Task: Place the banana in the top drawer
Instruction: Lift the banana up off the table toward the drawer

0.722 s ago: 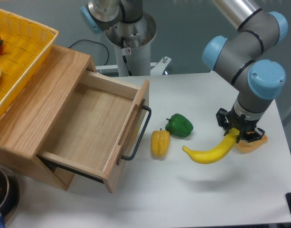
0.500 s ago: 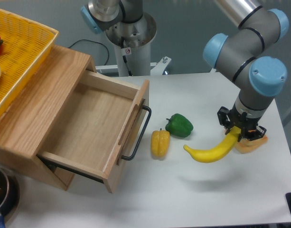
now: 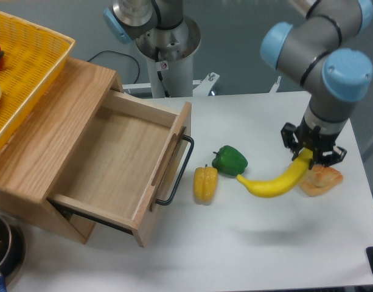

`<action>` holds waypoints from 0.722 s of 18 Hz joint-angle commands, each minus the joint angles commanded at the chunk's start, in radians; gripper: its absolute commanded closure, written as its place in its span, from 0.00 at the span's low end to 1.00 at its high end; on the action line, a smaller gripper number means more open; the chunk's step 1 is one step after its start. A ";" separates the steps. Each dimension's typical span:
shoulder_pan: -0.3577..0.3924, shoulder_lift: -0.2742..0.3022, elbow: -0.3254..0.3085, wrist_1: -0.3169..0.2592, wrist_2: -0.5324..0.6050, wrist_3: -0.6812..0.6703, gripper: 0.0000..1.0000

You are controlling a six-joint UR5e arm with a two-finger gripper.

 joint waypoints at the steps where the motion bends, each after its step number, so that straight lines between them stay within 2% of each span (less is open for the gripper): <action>1: 0.000 0.017 0.002 -0.015 -0.002 -0.002 1.00; 9: -0.023 0.112 -0.002 -0.100 -0.008 -0.014 1.00; 13: -0.061 0.144 -0.002 -0.114 -0.018 -0.070 1.00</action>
